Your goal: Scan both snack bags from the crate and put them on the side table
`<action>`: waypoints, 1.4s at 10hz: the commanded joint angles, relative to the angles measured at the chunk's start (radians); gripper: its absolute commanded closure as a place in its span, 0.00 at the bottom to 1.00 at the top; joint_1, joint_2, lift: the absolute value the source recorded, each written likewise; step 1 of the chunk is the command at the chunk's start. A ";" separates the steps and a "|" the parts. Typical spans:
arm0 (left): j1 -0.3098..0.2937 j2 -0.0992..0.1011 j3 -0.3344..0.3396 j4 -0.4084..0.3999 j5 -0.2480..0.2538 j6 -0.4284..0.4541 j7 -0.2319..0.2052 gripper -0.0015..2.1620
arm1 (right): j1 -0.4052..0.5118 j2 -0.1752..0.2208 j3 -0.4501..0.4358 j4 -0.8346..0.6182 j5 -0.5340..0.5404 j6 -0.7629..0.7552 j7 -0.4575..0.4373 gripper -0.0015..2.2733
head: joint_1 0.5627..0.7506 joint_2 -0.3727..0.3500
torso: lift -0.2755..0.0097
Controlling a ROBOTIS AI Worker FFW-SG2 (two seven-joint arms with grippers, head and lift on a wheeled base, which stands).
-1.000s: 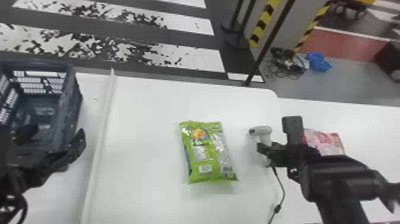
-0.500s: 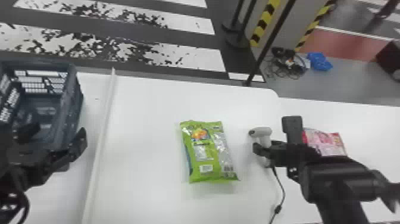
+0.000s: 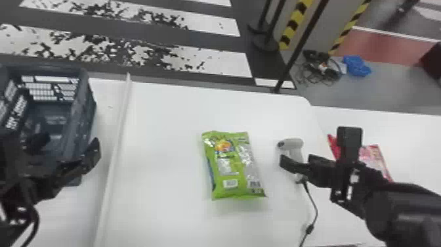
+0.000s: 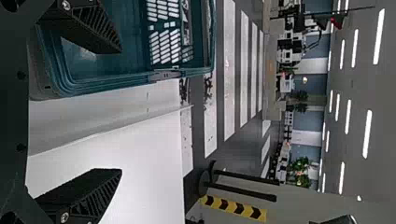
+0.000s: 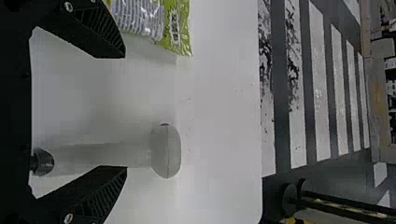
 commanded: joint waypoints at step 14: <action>0.002 0.014 -0.004 0.008 0.011 0.001 -0.001 0.04 | -0.193 -0.014 0.033 0.380 -0.243 0.341 0.309 0.71 | 0.70 0.41 | 0.66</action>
